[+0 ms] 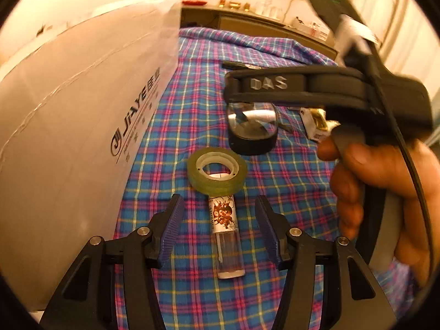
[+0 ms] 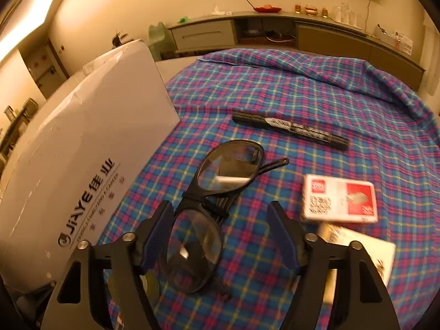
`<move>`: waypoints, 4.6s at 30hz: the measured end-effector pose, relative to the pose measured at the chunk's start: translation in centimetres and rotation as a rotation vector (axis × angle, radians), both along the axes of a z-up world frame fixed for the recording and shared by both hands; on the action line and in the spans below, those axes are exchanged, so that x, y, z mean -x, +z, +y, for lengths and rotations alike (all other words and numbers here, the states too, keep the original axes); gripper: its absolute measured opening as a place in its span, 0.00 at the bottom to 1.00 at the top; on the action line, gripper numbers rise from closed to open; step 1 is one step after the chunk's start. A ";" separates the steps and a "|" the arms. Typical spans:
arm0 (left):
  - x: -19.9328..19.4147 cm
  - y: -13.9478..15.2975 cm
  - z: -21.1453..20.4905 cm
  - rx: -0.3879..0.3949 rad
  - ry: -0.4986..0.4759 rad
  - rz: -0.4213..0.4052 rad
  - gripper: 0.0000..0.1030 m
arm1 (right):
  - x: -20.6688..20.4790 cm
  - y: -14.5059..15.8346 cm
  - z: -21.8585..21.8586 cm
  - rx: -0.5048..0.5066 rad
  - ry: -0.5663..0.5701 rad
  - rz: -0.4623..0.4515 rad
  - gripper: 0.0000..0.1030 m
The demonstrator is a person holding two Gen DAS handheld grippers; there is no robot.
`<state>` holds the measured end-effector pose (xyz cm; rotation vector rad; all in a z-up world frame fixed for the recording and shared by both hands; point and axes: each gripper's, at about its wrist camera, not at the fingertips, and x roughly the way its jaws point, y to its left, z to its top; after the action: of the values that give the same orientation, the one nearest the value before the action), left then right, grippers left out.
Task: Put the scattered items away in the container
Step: 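Grasp the black glasses with the right tool while the left tool grasps the clear lighter, then lift and carry the glasses with the right tool while the left tool carries the lighter to the box, then open the right tool dropping the glasses while the left tool releases the lighter into the box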
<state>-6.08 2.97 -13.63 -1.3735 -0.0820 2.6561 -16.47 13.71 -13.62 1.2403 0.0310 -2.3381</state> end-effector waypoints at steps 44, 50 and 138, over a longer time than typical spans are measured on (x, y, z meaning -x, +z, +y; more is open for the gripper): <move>-6.9 10.3 -3.8 -0.224 -0.131 0.209 0.19 | -10.9 5.1 5.2 0.153 -0.141 -0.021 0.42; -7.6 11.6 -4.5 -0.248 -0.127 0.242 0.19 | -13.0 6.3 4.4 0.144 -0.129 -0.005 0.42; 0.0 13.0 -24.6 -0.448 0.263 0.177 0.19 | -10.7 17.0 -16.4 0.068 0.305 0.140 0.42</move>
<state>-6.12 -21.61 -0.61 -1.0388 -0.8328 2.7105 -5.81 -2.72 3.36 0.9625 0.1736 -2.1367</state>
